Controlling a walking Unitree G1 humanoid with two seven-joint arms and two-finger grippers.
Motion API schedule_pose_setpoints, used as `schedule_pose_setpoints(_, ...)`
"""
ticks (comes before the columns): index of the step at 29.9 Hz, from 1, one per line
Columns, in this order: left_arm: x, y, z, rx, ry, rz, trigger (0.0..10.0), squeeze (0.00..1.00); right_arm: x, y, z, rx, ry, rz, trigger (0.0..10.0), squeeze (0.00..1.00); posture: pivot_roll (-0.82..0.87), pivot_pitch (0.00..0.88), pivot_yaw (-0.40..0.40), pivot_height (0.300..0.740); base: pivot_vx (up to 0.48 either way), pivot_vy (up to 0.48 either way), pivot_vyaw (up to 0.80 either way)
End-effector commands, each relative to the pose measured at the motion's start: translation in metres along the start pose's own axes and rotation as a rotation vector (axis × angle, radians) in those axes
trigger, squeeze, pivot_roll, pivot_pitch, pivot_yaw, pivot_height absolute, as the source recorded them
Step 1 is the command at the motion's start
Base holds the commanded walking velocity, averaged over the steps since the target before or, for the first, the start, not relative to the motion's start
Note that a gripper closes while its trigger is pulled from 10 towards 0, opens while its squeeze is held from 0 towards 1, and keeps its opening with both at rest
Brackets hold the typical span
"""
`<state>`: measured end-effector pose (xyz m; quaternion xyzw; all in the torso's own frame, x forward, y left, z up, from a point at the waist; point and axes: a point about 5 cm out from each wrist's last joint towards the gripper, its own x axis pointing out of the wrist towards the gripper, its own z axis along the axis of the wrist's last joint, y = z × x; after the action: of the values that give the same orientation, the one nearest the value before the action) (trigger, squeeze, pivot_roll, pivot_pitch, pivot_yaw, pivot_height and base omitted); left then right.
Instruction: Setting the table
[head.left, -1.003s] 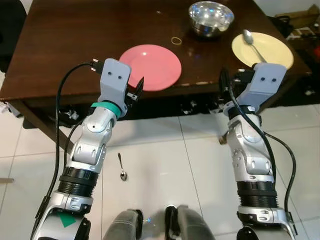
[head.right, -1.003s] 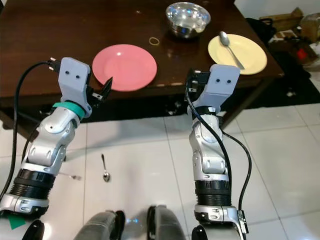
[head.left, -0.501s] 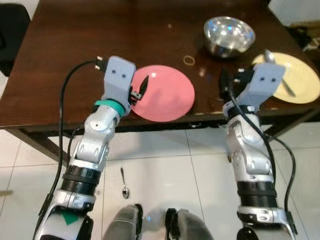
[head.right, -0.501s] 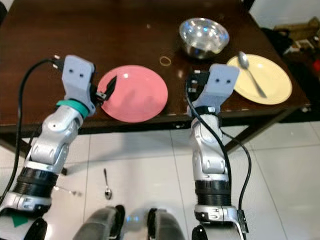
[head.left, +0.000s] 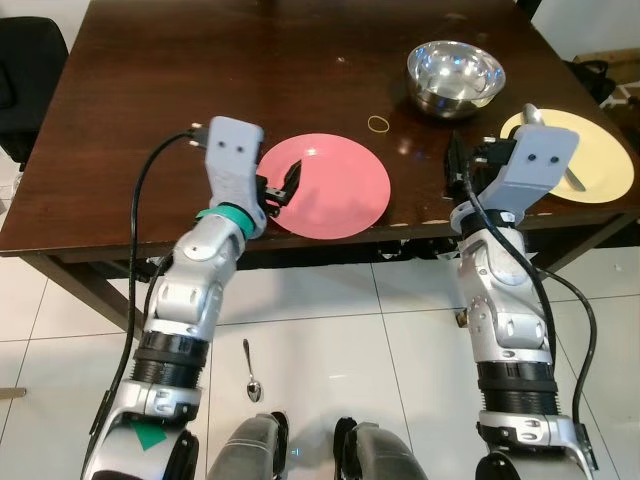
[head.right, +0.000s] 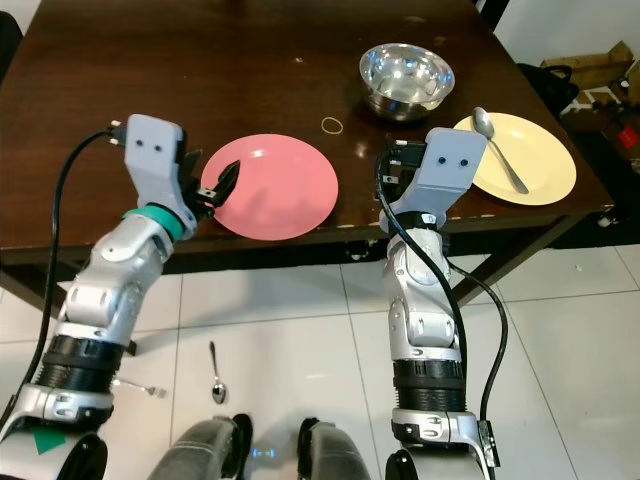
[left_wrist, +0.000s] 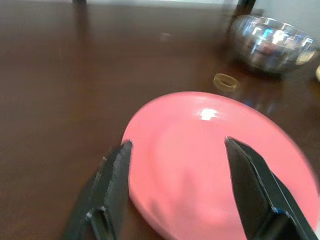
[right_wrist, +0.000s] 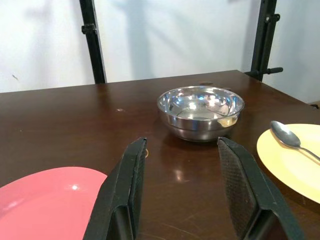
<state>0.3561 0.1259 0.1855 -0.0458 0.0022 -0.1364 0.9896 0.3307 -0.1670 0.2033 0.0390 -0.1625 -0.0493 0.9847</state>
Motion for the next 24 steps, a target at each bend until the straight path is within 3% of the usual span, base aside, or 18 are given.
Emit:
schedule_pose_setpoints(1, 0.001, 0.011, -0.008, -0.068, 0.068, 0.037, 10.0, 0.00, -0.002, -0.001, -0.004, -0.003, 0.014, -0.001, 10.0, 0.00, 0.13, 0.100, 0.038, 0.740, 0.000, 0.000, 0.00)
schedule_pose_setpoints(2, 0.003, 0.020, -0.009, -0.118, 0.082, 0.064, 10.0, 1.00, -0.002, -0.001, -0.004, -0.003, 0.014, 0.000, 10.0, 0.00, 0.13, 0.100, 0.038, 0.740, 0.000, 0.000, 0.00)
schedule_pose_setpoints(5, 0.005, 0.035, -0.011, -0.216, 0.101, 0.098, 10.0, 1.00, -0.002, -0.001, -0.004, -0.002, 0.014, 0.002, 10.0, 0.00, 0.13, 0.103, 0.036, 0.740, 0.000, 0.000, 0.00)
schedule_pose_setpoints(6, 0.005, 0.035, -0.011, -0.216, 0.101, 0.098, 10.0, 1.00, -0.002, -0.001, -0.004, -0.002, 0.014, 0.002, 10.0, 0.00, 0.13, 0.103, 0.036, 0.740, 0.000, 0.000, 0.00)
schedule_pose_setpoints(10, 0.009, 0.046, -0.020, -0.347, 0.179, 0.099, 10.0, 1.00, -0.002, 0.001, -0.004, -0.001, 0.016, 0.013, 10.0, 0.00, 0.13, 0.120, 0.034, 0.740, 0.000, 0.000, 0.00)
schedule_pose_setpoints(13, 0.010, 0.047, -0.023, -0.383, 0.210, 0.090, 10.0, 1.00, -0.001, 0.003, -0.004, 0.000, 0.017, 0.020, 10.0, 0.00, 0.13, 0.120, 0.034, 0.740, 0.000, 0.000, 0.00)
schedule_pose_setpoints(15, 0.010, 0.052, -0.023, -0.492, 0.237, 0.028, 10.0, 0.94, 0.003, 0.014, -0.008, 0.002, 0.046, 0.115, 10.0, 0.00, 0.13, 0.168, 0.041, 0.740, 0.000, 0.000, 0.00)
schedule_pose_setpoints(18, 0.011, 0.054, -0.022, -0.528, 0.239, 0.000, 10.0, 0.94, 0.004, 0.019, -0.010, 0.006, 0.060, 0.154, 10.0, 0.00, 0.13, 0.171, 0.042, 0.740, 0.000, 0.000, 0.00)
schedule_pose_setpoints(19, 0.011, 0.055, -0.019, -0.567, 0.238, -0.042, 10.0, 0.32, 0.007, 0.023, -0.013, 0.032, 0.085, 0.189, 10.0, 0.00, 0.14, 0.186, 0.044, 0.740, 0.000, 0.000, 0.00)
schedule_pose_setpoints(20, 0.010, 0.057, -0.017, -0.587, 0.239, -0.068, 10.0, 0.00, 0.010, 0.026, -0.016, 0.061, 0.114, 0.215, 10.0, 0.00, 0.14, 0.194, 0.045, 0.740, 0.000, 0.000, 0.00)
schedule_pose_setpoints(24, 0.008, 0.060, -0.015, -0.620, 0.249, -0.107, 10.0, 0.00, 0.018, 0.028, -0.022, 0.146, 0.177, 0.230, 10.0, 0.00, 0.15, 0.214, 0.054, 0.740, 0.000, 0.000, 0.00)
